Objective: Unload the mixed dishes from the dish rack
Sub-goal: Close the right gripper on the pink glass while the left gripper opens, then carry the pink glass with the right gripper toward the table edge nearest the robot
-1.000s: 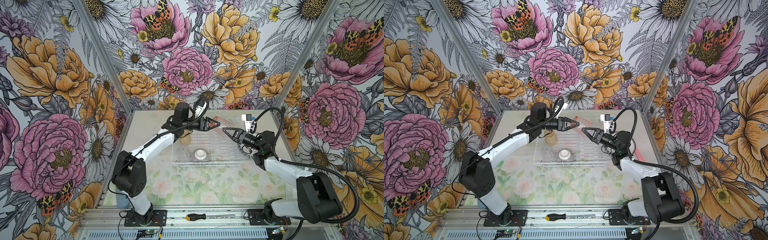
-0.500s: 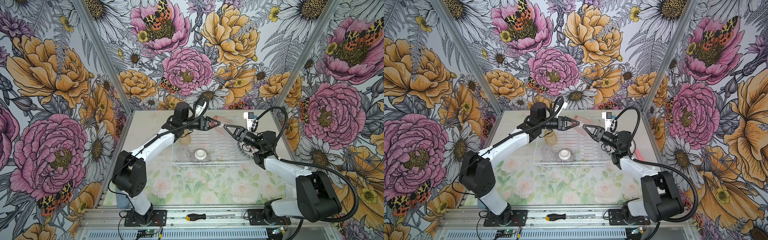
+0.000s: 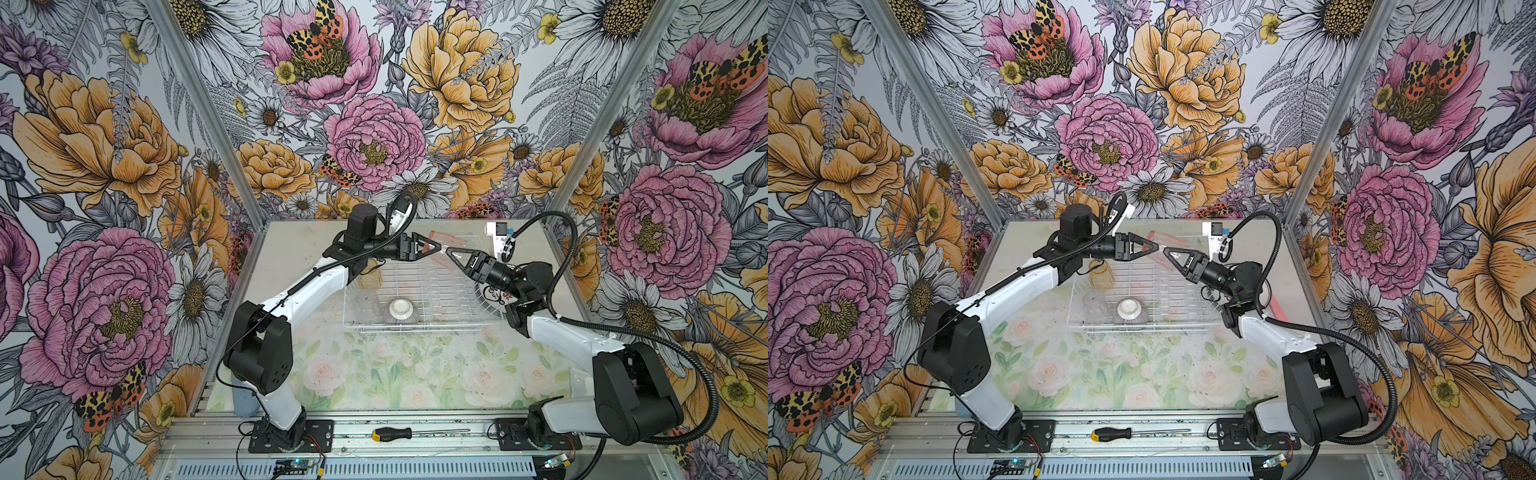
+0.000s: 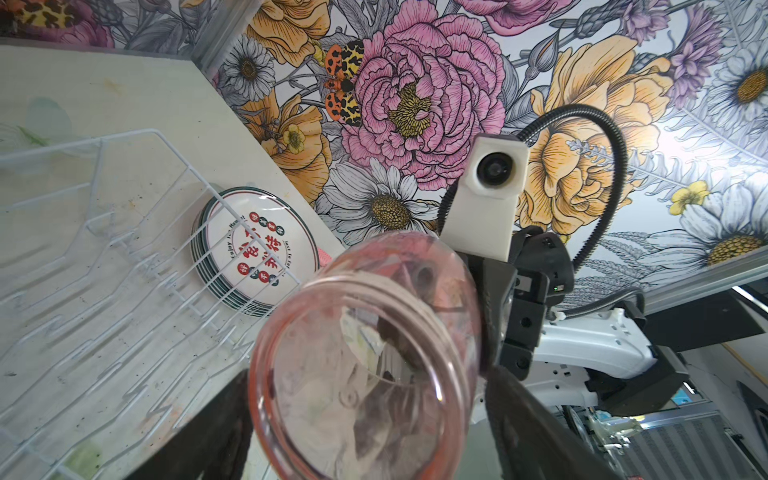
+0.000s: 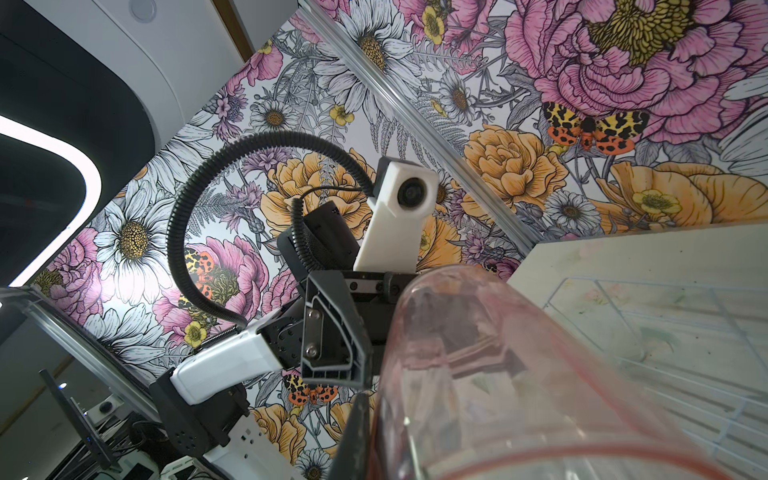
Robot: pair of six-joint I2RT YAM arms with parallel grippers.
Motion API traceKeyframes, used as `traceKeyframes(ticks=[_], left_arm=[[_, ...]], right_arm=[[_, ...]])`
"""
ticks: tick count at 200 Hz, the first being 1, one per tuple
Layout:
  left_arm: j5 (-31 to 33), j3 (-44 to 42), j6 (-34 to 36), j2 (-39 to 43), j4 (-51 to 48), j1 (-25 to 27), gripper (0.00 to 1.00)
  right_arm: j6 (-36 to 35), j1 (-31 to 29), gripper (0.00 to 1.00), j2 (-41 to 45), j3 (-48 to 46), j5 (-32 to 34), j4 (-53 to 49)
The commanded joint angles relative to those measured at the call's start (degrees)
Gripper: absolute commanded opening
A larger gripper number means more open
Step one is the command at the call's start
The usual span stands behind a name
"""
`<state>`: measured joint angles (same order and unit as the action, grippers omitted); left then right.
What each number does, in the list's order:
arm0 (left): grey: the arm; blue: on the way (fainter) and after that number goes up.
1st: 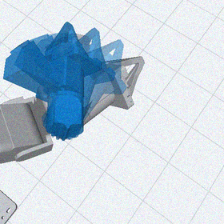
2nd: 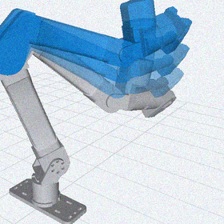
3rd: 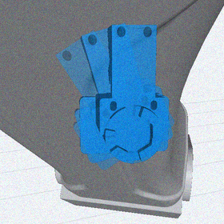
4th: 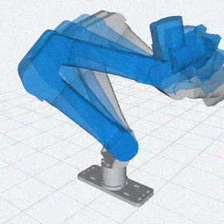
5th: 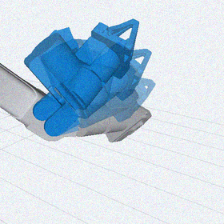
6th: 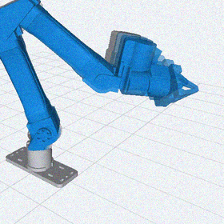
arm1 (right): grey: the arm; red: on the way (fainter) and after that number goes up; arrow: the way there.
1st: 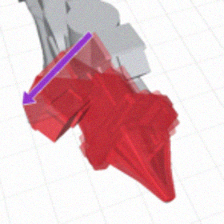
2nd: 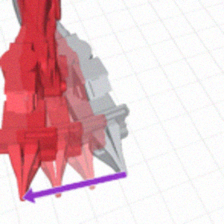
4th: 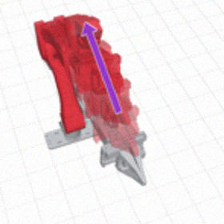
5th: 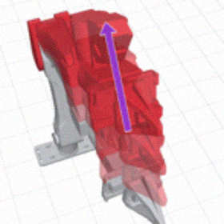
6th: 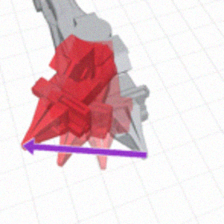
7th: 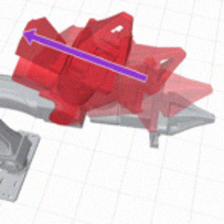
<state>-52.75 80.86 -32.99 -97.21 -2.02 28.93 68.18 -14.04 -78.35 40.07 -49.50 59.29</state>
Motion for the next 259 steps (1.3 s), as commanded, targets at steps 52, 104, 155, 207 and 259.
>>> traceKeyframes(ticks=[52, 104, 155, 207, 259], left_arm=[[22.26, 2.68, 16.21, 8.93, -22.34, 0.01, 0.92], [54.87, -2.37, 23.93, 18.08, -34.63, 0.74, 0.93], [62.64, -6.01, 25.19, 22.30, -36.47, 0.05, 0.95], [62.53, -5.33, 24.97, 21.33, -36.43, 0.67, 0.95], [63.70, -5.23, 25.58, 21.04, -36.99, 0.96, 0.96]], right_arm=[[-17.97, -0.02, 0.00, 10.81, 6.21, 2.24, -30.82], [-47.29, -2.32, 0.00, 24.58, 17.41, 19.57, -83.86], [-53.14, -15.37, 0.00, 30.96, 22.30, 44.81, -113.71], [-46.75, -30.12, 0.00, 26.01, 25.09, 56.09, -125.32], [-36.20, -38.08, 0.00, 19.01, 21.69, 59.99, -127.16]])
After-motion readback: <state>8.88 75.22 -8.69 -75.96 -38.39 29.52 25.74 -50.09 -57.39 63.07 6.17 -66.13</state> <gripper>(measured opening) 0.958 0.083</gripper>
